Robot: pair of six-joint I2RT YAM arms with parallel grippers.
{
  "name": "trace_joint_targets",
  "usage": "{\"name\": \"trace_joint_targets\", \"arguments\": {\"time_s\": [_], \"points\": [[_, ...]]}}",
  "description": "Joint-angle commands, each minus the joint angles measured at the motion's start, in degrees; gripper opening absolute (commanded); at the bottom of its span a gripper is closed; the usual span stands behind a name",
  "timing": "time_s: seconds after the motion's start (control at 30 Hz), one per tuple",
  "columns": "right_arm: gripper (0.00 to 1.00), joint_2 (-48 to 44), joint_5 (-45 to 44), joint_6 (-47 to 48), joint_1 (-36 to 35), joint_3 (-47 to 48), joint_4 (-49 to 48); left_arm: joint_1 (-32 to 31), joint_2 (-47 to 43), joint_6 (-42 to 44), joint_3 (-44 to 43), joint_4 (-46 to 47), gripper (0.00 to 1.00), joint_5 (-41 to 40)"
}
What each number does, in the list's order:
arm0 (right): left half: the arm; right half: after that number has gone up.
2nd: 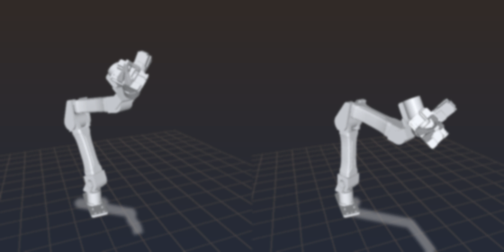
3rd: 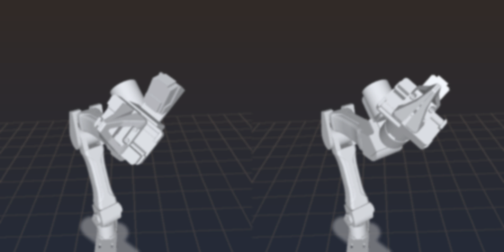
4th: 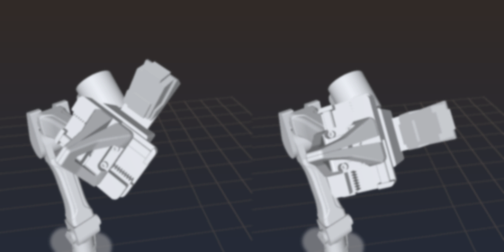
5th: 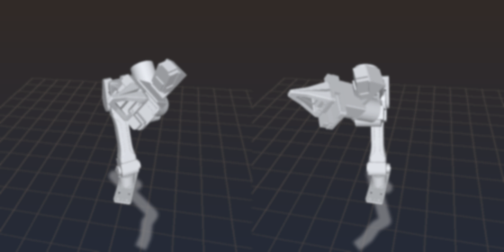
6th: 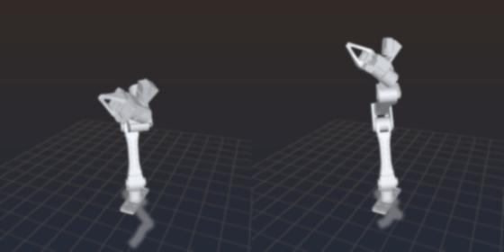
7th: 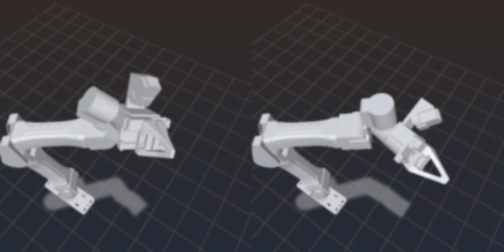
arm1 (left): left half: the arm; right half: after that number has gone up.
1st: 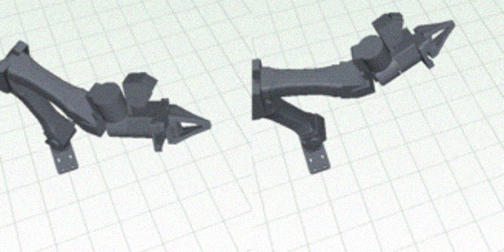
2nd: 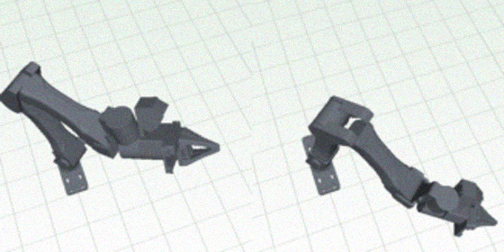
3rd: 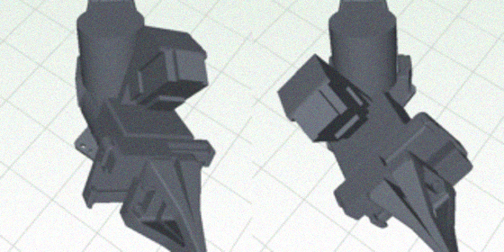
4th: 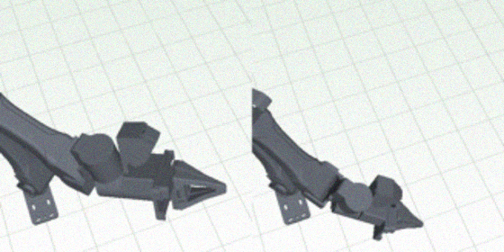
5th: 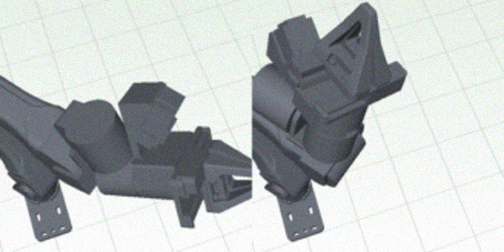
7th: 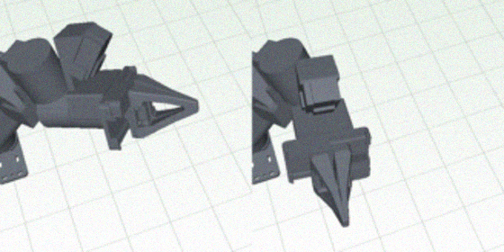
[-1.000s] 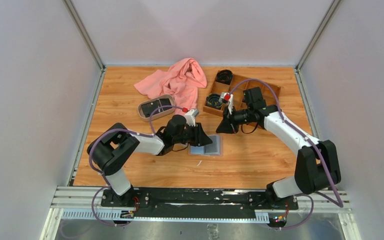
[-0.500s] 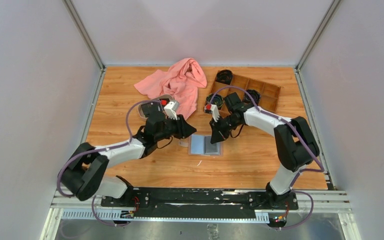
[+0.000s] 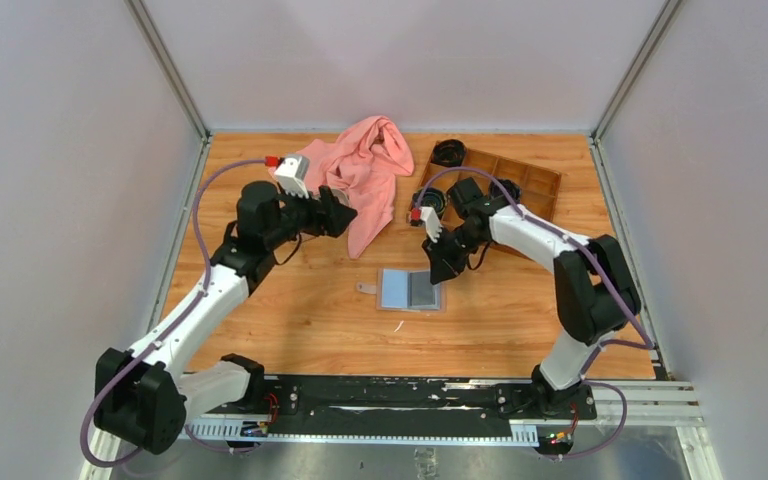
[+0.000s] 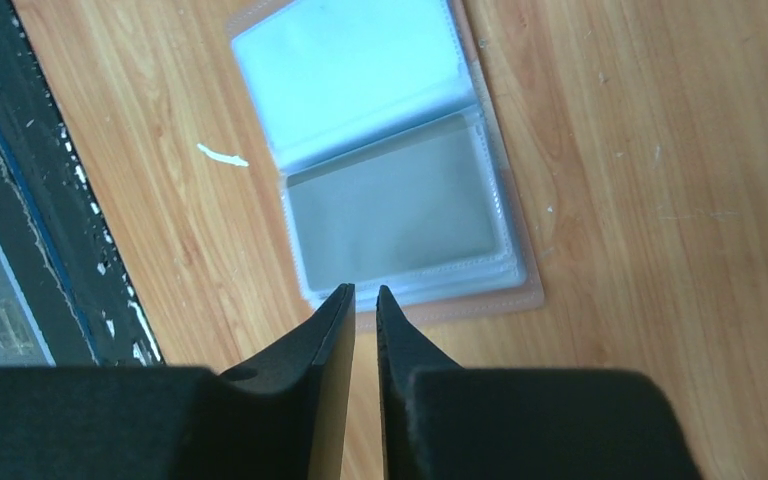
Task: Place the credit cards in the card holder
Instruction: Pick up the credit card from the storage box.
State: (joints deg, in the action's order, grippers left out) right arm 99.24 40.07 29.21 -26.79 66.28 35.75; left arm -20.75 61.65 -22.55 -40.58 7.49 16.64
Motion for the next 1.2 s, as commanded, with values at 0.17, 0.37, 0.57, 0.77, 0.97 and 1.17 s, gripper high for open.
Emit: {"name": "trace_joint_targets", "arguments": {"time_s": [0.17,0.37,0.57,0.77,0.97,1.17], "points": [[0.42,-21.6,-3.1,7.9,1.1,4.5,6.4,4.6,4.1,14.1,-20.4,-29.6,0.97,-3.9],[0.70,-26.3,1.8,10.1,1.4,9.2,8.1,5.0,0.5,19.9,-27.7,-33.5,1.00,-14.7],[0.70,-23.3,7.9,10.8,2.0,5.5,7.7,5.0,1.5,21.2,-29.7,-33.5,1.00,-14.3],[0.70,-20.5,11.6,11.2,3.1,1.7,6.3,5.1,7.1,21.4,-28.2,-28.3,1.00,-13.0],[0.69,-18.4,11.4,11.4,3.1,0.4,5.7,5.0,16.4,24.3,-32.6,-28.6,1.00,-14.5],[0.68,-16.9,9.7,11.6,3.0,0.5,5.7,5.1,25.0,26.5,-40.1,-33.4,1.00,-16.6]]}}
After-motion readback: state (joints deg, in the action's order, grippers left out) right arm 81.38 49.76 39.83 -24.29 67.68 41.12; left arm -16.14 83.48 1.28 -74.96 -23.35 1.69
